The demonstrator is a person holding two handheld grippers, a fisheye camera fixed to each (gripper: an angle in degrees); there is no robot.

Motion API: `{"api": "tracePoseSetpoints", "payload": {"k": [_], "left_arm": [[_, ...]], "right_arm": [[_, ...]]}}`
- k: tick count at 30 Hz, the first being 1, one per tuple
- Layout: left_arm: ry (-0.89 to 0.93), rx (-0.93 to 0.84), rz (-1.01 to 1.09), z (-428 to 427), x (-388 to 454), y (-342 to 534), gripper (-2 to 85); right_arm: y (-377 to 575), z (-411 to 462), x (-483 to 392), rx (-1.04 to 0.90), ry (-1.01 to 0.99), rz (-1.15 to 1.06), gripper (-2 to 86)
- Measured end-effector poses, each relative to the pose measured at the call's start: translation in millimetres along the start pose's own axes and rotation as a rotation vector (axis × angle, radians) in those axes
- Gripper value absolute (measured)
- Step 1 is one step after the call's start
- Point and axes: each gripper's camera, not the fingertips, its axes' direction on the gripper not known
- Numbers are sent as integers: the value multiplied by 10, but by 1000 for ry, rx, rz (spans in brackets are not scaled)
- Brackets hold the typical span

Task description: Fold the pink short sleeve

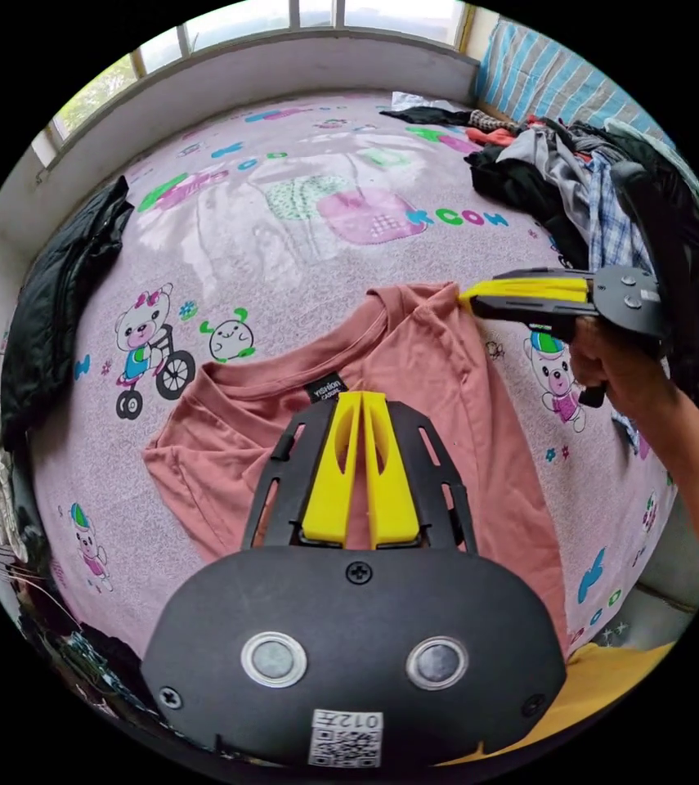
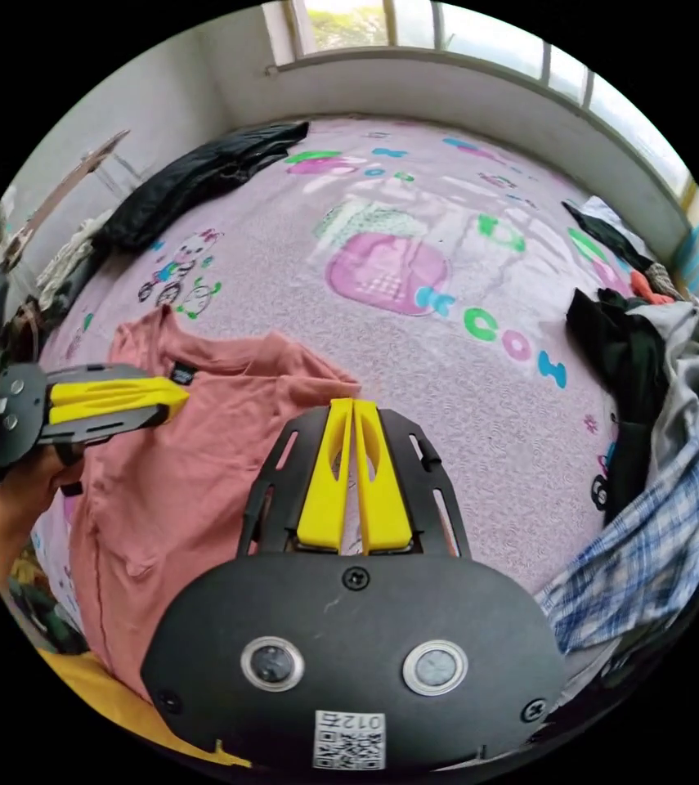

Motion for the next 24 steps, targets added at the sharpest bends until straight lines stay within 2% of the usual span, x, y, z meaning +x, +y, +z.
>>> {"api": "tracePoseSetpoints", "payload": {"k": [2, 7, 9, 15, 19, 24], "left_arm": [[38, 33, -34, 1, -96, 58, 0], [66, 66, -68, -111, -160, 138, 2], [111, 108, -6, -193, -80, 102, 2], [142, 56, 164, -93, 229, -259, 1], [71, -33, 218, 78, 321, -356, 1], [137, -3, 186, 50, 175, -234, 1]], "right_arm": [[-21, -45, 121, 4, 82, 70, -1], [219, -368, 212, 61, -98, 81, 0], [324, -400, 162, 55, -157, 61, 0], [397, -373, -116, -12, -151, -80, -1], [437, -312, -253, -66, -48, -219, 0], [521, -352, -333, -125, 110, -320, -1]]}}
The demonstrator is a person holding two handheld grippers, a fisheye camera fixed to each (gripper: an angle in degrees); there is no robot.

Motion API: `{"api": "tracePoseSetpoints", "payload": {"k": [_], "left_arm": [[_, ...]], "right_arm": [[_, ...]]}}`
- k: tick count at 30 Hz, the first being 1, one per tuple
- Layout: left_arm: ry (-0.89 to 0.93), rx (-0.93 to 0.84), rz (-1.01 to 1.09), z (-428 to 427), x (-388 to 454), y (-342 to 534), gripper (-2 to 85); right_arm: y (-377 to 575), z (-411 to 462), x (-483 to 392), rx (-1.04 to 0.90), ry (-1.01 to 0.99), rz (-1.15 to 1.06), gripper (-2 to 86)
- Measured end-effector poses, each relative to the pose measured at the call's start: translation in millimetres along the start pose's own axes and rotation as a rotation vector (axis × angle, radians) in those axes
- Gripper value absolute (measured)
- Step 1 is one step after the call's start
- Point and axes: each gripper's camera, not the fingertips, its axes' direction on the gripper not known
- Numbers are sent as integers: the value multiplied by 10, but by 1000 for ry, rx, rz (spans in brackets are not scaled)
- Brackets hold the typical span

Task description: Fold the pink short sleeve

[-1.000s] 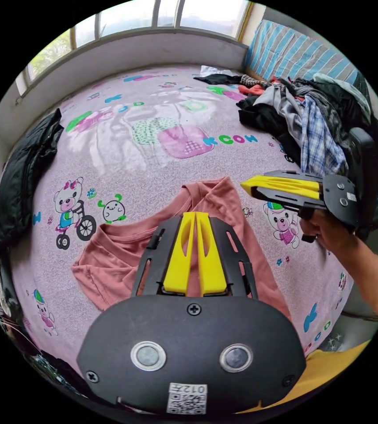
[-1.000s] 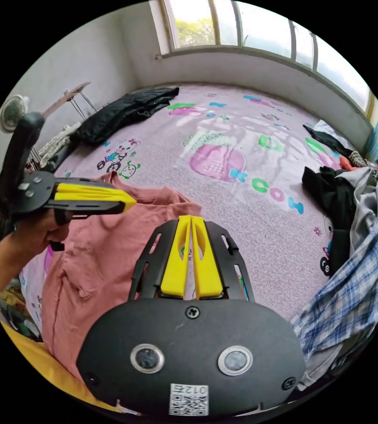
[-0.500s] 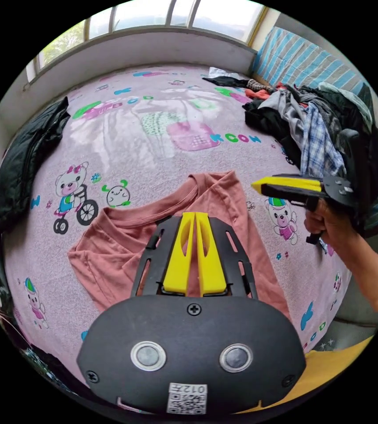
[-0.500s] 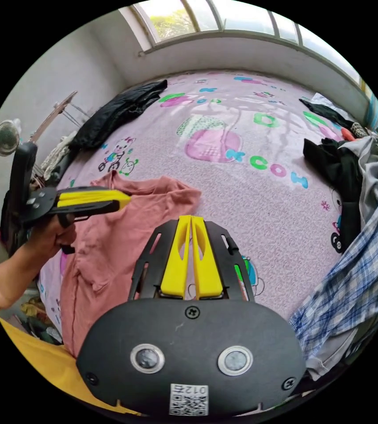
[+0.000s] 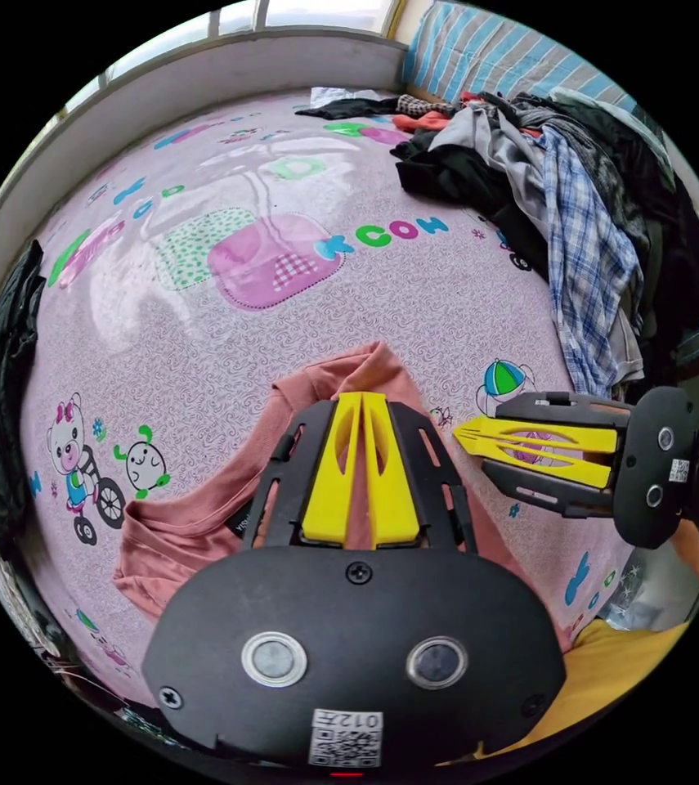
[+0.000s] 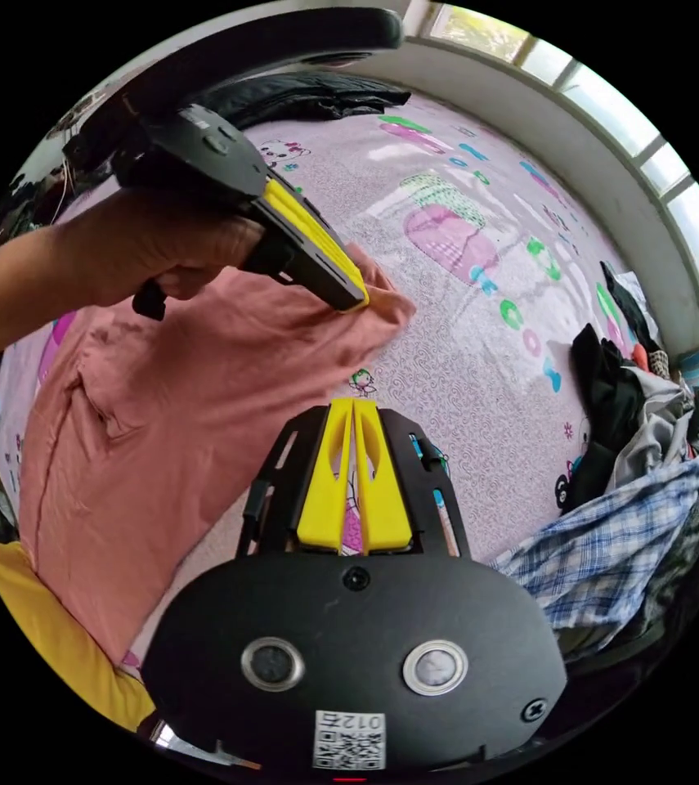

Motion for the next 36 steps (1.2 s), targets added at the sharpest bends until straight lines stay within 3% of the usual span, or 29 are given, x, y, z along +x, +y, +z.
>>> {"api": "tracePoseSetpoints", "payload": {"k": [7, 16, 19, 22, 28, 30, 32, 36], "left_arm": [[47, 18, -14, -73, -96, 195, 0], [45, 20, -41, -233, -149, 445, 0], [55, 107, -66, -604, -175, 682, 1], [53, 62, -97, -905, -222, 1135, 1], [29, -14, -236, -1007, -306, 2230, 2], [-5, -124, -262, -808, -322, 2462, 1], [9, -45, -295, -880, -361, 2605, 1], [25, -83, -339, -936, -420, 2771, 1]], "right_arm": [[-8, -94, 197, 125, -151, 165, -1], [35, 98, 364, 57, -173, 222, 0], [143, -87, 247, 127, -256, 208, 0], [277, -105, -24, 106, -374, 161, 0], [355, 172, -540, -30, -322, 41, 0], [386, 202, -532, -22, -294, 44, 0], [409, 241, -444, -56, -284, 77, 0], [455, 281, -405, -108, -267, 129, 0]]}}
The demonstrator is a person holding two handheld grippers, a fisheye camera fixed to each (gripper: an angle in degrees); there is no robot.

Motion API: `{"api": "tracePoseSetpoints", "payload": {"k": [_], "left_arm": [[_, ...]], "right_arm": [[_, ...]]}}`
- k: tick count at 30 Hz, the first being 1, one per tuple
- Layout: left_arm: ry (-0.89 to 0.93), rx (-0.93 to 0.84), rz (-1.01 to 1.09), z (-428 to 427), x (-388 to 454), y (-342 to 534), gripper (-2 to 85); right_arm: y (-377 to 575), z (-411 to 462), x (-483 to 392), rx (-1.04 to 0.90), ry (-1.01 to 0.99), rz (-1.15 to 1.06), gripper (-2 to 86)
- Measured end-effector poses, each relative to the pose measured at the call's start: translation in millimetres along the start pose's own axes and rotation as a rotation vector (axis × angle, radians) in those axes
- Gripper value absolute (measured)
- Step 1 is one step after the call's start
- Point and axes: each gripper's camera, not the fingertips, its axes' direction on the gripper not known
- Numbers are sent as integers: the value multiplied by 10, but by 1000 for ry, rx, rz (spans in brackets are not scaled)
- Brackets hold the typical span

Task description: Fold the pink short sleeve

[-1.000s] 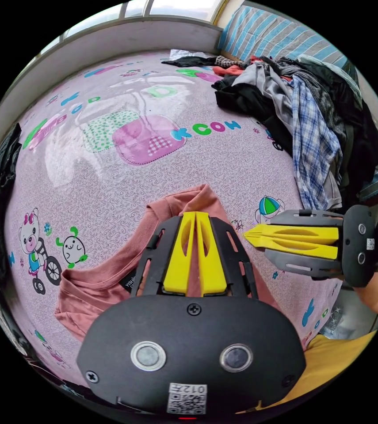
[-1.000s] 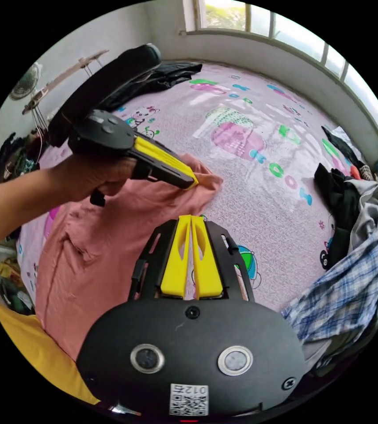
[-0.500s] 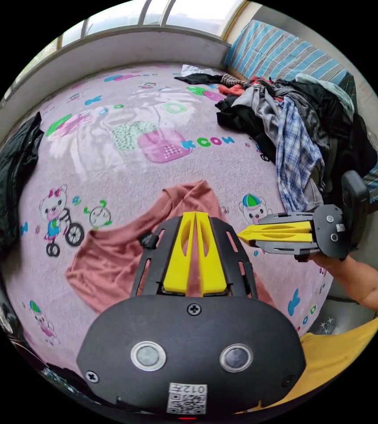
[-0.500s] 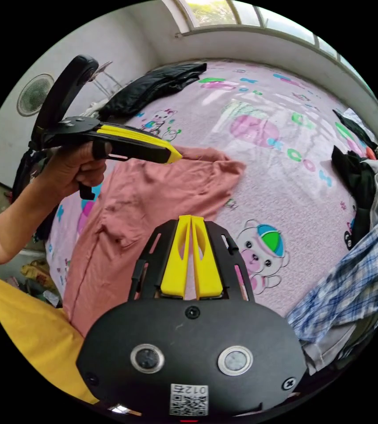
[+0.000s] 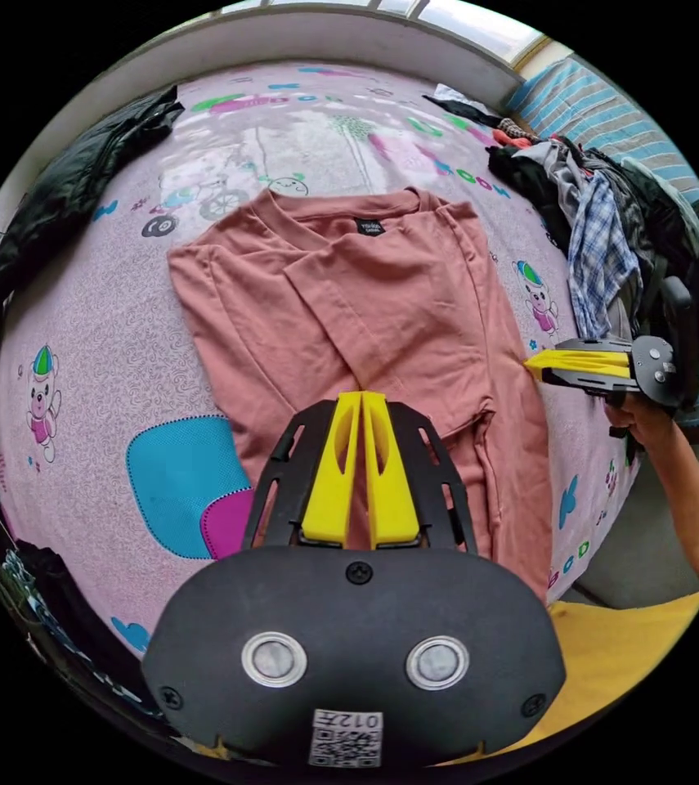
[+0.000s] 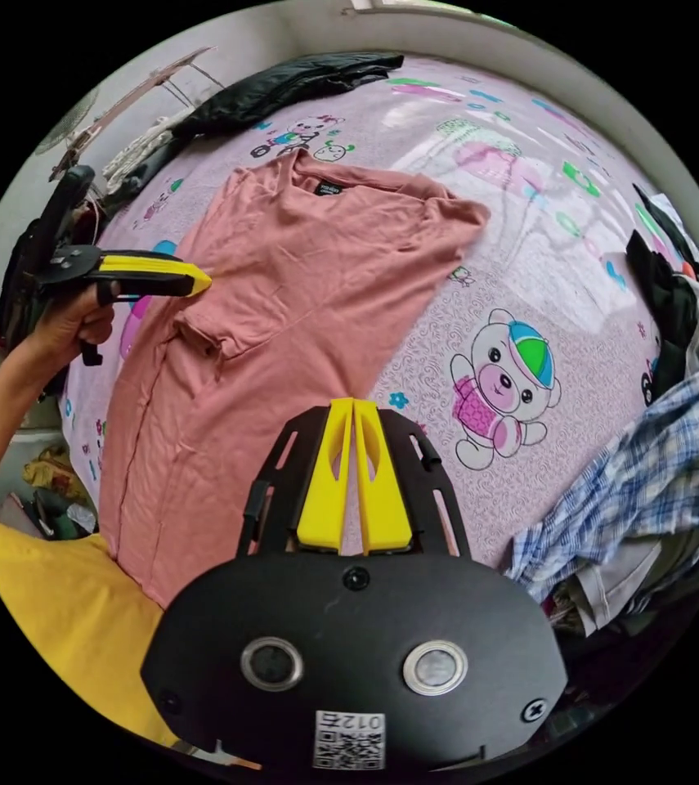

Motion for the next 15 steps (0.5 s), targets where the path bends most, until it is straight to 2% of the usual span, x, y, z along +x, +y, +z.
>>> {"api": "tracePoseSetpoints", "payload": {"k": [4, 7, 10, 15], "left_arm": [[-36, 40, 29, -289, 79, 248, 1], [-46, 30, 43, -465, 132, 623, 1], [-35, 7, 36, -512, 112, 1064, 0], [-23, -84, -21, -481, -17, 1746, 0]], "right_arm": [[127, -134, -284, 76, -16, -28, 1], [231, 14, -531, 36, -54, -66, 0], [355, 259, -673, -37, 5, -87, 0], [534, 290, -606, -23, 31, -18, 0]]}}
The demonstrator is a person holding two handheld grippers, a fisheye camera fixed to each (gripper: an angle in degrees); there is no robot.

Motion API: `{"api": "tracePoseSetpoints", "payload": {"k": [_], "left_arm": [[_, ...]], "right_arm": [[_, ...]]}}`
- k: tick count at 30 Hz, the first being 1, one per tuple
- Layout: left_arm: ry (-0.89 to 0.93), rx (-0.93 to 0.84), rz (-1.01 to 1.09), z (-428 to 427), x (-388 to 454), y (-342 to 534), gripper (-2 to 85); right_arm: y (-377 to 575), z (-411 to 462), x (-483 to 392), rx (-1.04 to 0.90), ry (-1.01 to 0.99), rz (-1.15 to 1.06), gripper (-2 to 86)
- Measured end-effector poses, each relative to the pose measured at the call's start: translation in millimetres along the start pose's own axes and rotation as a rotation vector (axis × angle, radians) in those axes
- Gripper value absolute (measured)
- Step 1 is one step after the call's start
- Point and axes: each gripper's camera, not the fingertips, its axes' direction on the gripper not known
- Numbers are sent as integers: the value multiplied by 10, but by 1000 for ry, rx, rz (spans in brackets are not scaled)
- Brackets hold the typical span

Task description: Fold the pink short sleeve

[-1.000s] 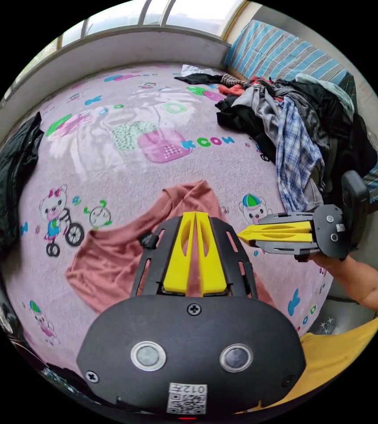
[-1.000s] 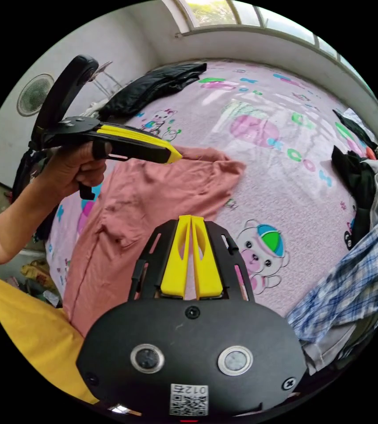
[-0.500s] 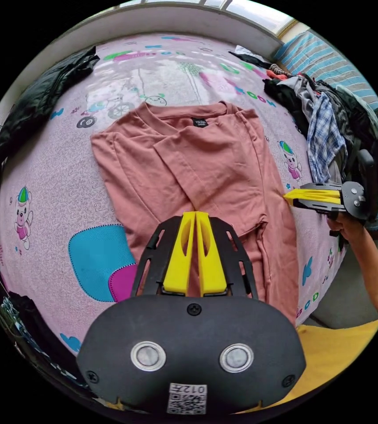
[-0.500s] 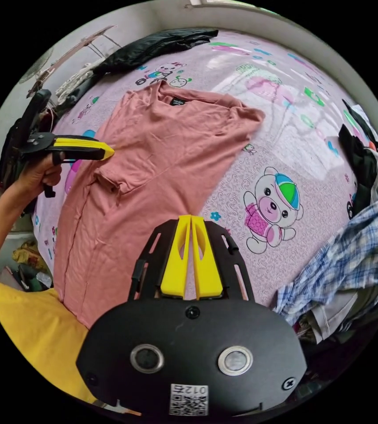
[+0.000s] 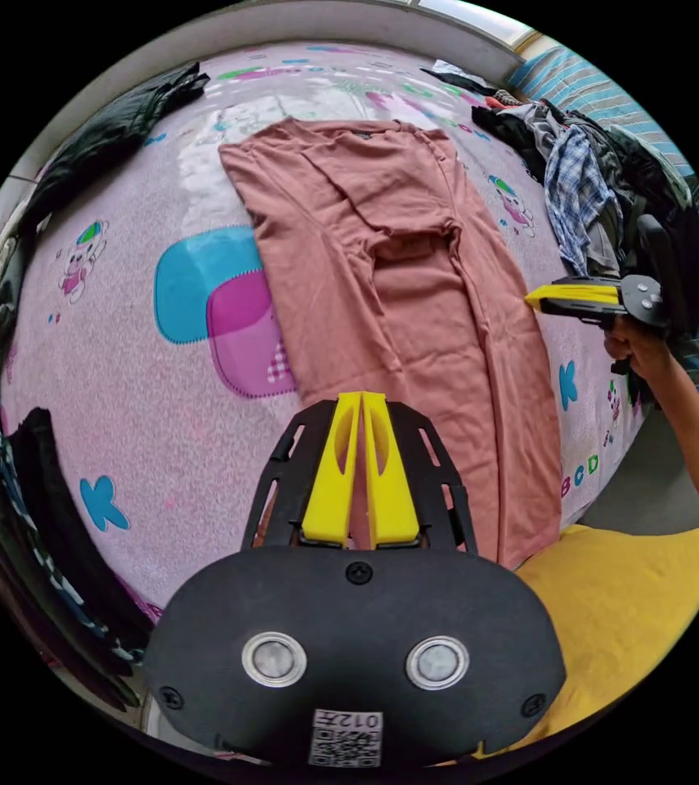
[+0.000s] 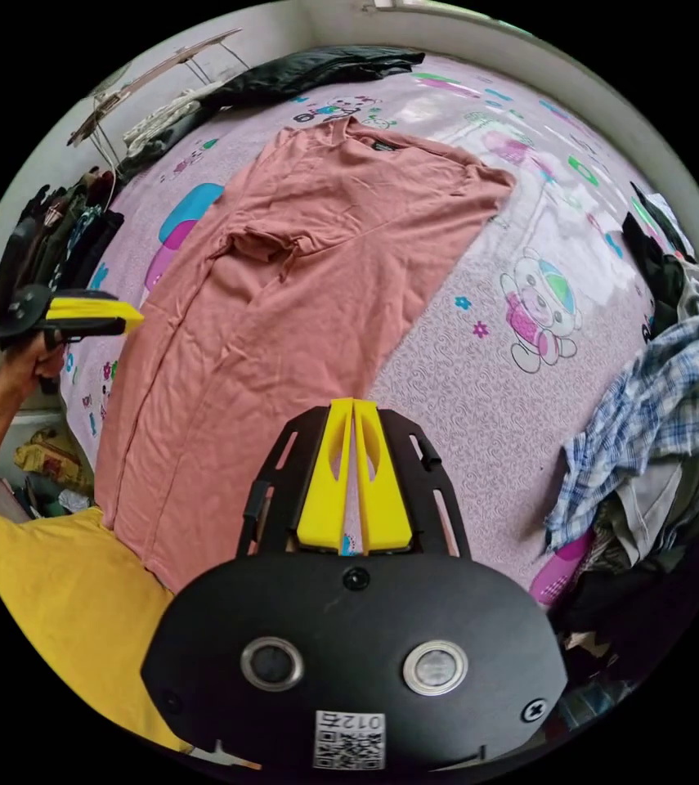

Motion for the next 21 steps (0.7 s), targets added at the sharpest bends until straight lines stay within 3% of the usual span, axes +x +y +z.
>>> {"api": "tracePoseSetpoints", "payload": {"k": [7, 17, 21], "left_arm": [[41, -33, -22, 20, 0, 507, 0], [37, -64, 0, -106, -31, 1269, 0], [83, -49, -8, -190, -60, 1576, 0]], "right_arm": [[91, 62, -381, 33, -102, -31, 0], [467, 304, -510, -21, 65, -15, 0], [555, 248, -699, 27, -21, -39, 0]]}}
